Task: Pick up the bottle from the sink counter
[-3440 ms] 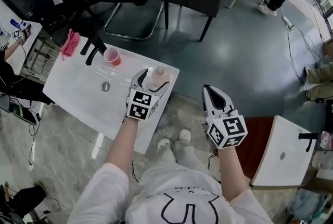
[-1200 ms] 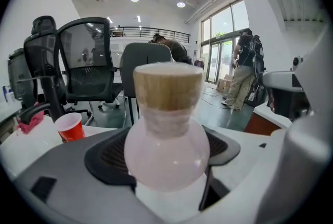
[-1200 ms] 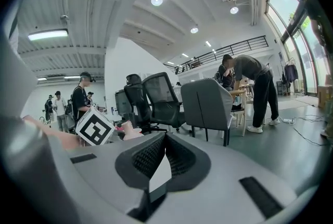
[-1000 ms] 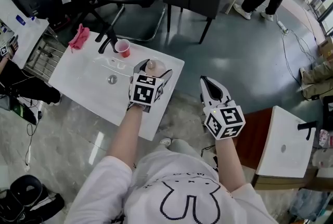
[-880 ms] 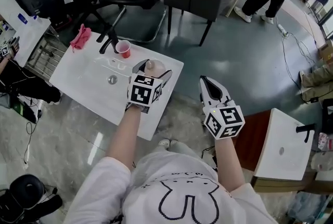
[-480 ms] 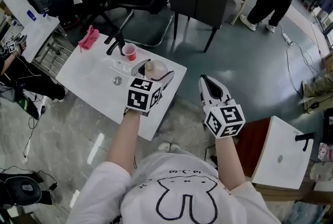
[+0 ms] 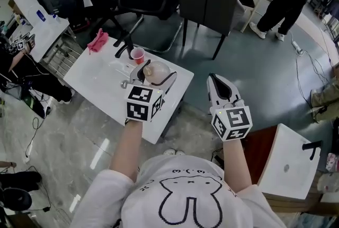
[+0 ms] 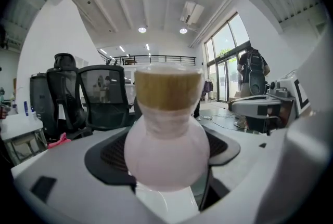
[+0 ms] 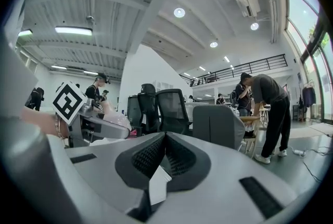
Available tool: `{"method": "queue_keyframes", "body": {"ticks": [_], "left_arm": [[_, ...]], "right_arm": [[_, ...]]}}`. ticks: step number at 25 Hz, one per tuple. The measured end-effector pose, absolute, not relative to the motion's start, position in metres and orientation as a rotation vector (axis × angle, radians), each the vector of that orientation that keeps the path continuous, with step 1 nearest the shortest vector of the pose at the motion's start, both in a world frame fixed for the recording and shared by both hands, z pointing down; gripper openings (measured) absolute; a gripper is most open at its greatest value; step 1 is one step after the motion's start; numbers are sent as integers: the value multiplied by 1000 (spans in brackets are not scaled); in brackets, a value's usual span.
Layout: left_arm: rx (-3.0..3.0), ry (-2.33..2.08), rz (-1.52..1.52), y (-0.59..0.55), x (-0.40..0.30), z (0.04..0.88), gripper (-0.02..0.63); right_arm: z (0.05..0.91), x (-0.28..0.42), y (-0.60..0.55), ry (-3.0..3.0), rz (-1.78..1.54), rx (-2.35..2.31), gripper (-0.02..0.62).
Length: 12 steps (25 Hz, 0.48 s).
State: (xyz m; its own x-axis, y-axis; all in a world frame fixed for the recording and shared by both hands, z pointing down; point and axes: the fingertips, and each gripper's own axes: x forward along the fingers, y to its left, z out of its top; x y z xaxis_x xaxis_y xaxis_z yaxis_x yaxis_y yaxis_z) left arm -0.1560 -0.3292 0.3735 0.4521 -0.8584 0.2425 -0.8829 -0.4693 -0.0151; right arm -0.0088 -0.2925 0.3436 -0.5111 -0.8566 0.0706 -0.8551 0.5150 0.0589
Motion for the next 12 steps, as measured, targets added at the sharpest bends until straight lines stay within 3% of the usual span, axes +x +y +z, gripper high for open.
{"method": "queue_keyframes", "body": {"ticks": [12], "left_arm": [[2574, -1832, 158, -301, -194, 317, 402]], "right_arm": [[302, -1, -282, -2649, -224, 1522, 23]]}}
